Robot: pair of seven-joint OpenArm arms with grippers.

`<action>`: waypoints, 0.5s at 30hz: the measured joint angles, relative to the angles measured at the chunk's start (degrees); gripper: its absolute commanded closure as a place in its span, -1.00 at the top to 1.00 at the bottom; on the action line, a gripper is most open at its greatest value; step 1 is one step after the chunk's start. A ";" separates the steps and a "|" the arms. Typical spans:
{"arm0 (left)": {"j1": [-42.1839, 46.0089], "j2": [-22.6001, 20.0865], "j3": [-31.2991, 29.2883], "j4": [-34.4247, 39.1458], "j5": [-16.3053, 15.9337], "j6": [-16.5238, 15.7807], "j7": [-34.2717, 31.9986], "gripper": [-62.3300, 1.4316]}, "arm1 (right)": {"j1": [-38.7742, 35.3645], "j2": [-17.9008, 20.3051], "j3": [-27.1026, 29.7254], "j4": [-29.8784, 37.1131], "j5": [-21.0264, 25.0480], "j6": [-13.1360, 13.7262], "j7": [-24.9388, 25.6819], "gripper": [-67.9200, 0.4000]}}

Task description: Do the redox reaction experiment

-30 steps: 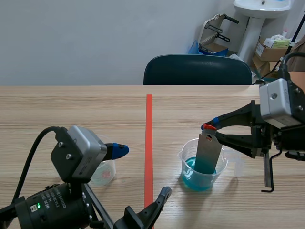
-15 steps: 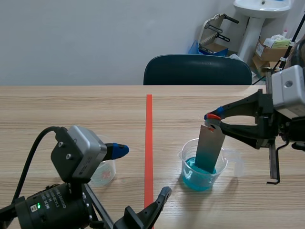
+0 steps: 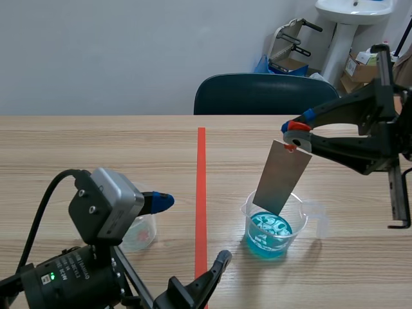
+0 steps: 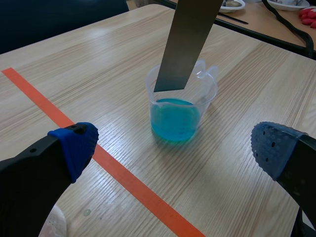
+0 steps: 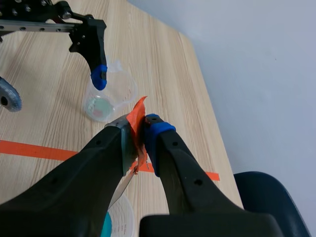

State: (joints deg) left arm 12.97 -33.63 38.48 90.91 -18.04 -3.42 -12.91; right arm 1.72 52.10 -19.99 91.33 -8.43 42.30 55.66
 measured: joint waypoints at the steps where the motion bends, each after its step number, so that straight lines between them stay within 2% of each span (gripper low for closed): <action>1: -0.13 0.00 0.00 0.00 0.00 0.00 -0.15 1.00 | 0.00 0.83 0.00 0.59 0.48 0.00 0.00 -0.97; 15: -0.28 0.00 0.00 0.00 0.00 0.00 -0.24 1.00 | 0.00 10.86 0.00 7.04 8.72 0.02 0.00 -0.97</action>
State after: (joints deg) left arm 12.69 -33.63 38.48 90.91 -18.04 -3.42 -13.15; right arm 1.72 62.96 -19.99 98.37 0.30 42.33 55.66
